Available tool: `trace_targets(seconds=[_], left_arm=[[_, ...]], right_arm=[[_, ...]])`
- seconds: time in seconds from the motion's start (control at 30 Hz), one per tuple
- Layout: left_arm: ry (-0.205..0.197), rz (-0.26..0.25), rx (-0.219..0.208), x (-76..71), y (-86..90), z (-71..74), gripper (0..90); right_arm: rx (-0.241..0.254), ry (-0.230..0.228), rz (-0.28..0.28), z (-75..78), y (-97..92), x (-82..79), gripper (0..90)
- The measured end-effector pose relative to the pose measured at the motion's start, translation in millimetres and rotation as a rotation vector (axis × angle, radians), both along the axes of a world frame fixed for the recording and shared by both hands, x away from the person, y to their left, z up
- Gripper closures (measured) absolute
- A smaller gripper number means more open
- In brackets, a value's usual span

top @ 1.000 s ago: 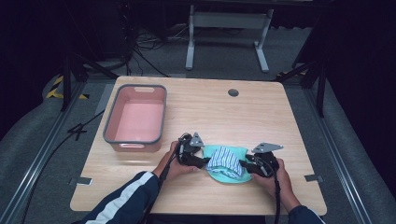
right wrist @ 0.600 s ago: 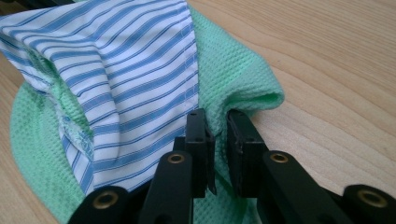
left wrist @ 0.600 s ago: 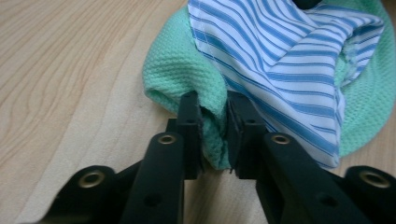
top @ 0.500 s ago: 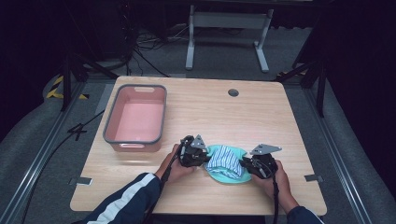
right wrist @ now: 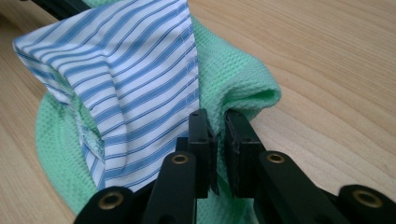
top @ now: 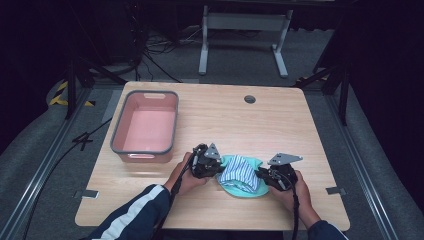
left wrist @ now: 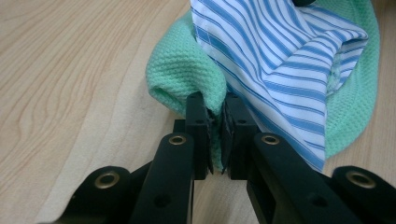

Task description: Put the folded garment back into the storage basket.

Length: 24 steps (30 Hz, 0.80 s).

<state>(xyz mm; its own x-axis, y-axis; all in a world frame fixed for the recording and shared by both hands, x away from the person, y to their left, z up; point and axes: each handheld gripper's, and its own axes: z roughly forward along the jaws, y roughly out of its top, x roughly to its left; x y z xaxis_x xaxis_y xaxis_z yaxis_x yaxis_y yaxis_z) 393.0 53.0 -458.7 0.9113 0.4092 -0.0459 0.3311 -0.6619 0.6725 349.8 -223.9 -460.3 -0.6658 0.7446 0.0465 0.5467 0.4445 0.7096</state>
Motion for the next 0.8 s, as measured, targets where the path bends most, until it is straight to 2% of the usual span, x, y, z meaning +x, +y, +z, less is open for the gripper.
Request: trace_targets(seconds=[0.33, 0.4, 0.8], left_arm=[[-0.009, 0.008, 0.017, 2.6, 5.6, 18.4, 82.8], [-0.024, 0.006, 0.038, 2.0, 5.5, 22.1, 82.8], [-0.066, 0.045, 0.025, 9.9, 21.4, 49.7, 82.8]], right_arm=[[0.001, -0.028, -0.008, 14.1, 3.3, 5.1, 82.2], [-0.004, -0.037, -0.004, 16.8, 6.0, 6.4, 82.2], [-0.007, -0.054, 0.013, 36.8, 23.0, 20.8, 82.1]])
